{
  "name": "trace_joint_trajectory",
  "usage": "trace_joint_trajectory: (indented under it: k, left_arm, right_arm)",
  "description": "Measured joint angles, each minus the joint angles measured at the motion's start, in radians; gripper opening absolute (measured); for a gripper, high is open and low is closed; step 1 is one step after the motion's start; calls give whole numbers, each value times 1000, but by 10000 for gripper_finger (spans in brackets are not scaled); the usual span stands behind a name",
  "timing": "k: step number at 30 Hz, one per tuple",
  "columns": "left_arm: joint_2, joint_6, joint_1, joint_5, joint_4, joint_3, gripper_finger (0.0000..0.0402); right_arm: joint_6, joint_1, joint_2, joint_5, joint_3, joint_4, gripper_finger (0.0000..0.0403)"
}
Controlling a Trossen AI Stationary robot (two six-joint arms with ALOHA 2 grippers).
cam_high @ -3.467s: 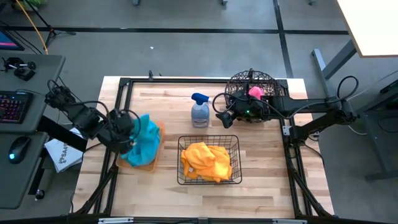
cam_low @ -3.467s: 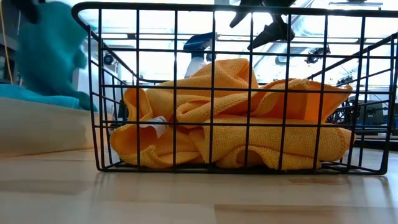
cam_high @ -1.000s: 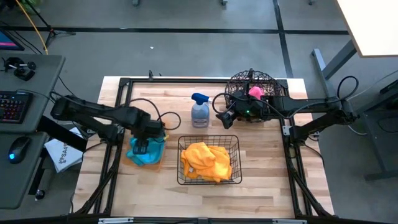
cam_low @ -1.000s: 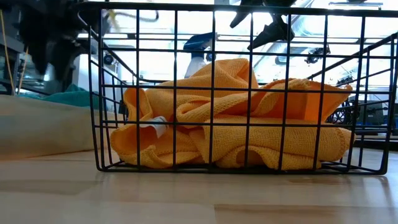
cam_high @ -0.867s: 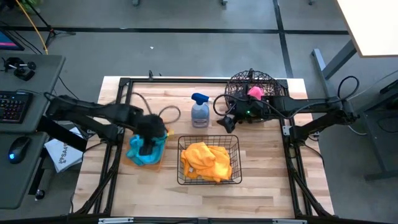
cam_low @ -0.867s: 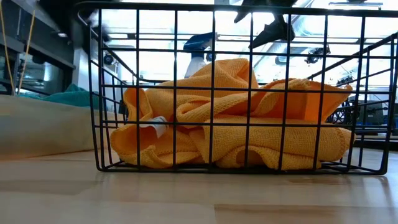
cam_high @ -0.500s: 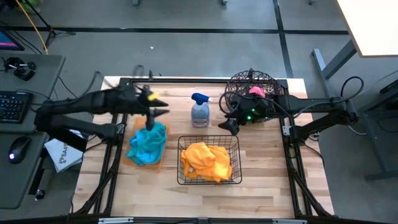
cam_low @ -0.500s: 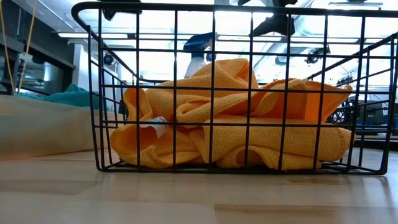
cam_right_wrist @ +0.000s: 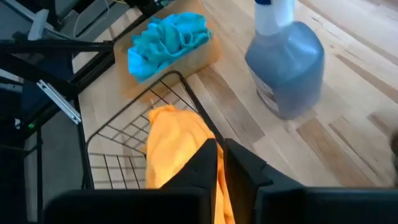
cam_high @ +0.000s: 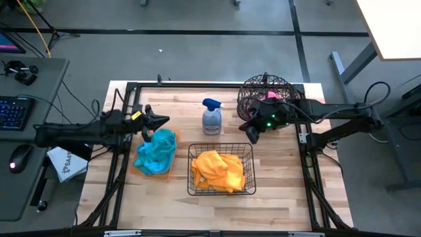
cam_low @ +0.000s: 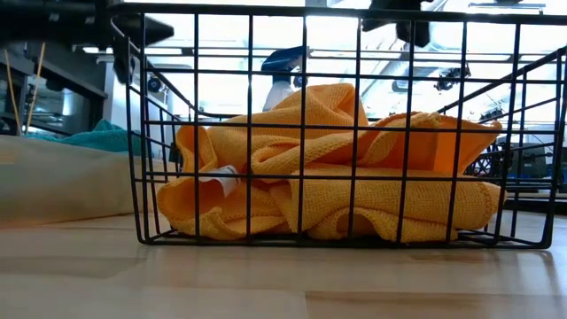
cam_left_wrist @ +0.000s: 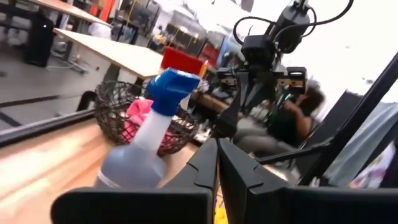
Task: Sort microfiber towel by color & place in baskets
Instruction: Return to home position
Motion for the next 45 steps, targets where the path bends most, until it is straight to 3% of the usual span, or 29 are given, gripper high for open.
trace_joint_trajectory:
  k: [7, 14, 19, 25, 31, 38, 45]
  left_arm:
    - [-89, -130, -11, 16, 161, -200, 0]
    - [-141, -136, -37, -21, 140, -275, 0]
    - [-145, -134, -39, -34, 108, -275, 0]
    - [-144, -137, -39, -33, 95, -275, 0]
    - [-144, -108, -39, -28, 94, -275, 0]
    - [-144, -91, -39, -27, 92, -274, 0]
    - [-144, -72, -39, -27, 92, -274, 0]
  right_arm:
    - [4, 34, -62, 23, 0, -78, 8]
    - [74, 93, -91, 45, -26, -143, 3]
    - [182, 148, -160, 30, -157, -136, 1]
    - [254, 194, -354, 27, -428, 141, 0]
    - [102, 111, -534, -11, -672, 491, 0]
    - [-106, -49, -743, -86, -773, 532, 0]
    - [-128, -70, -932, -99, -859, 536, 0]
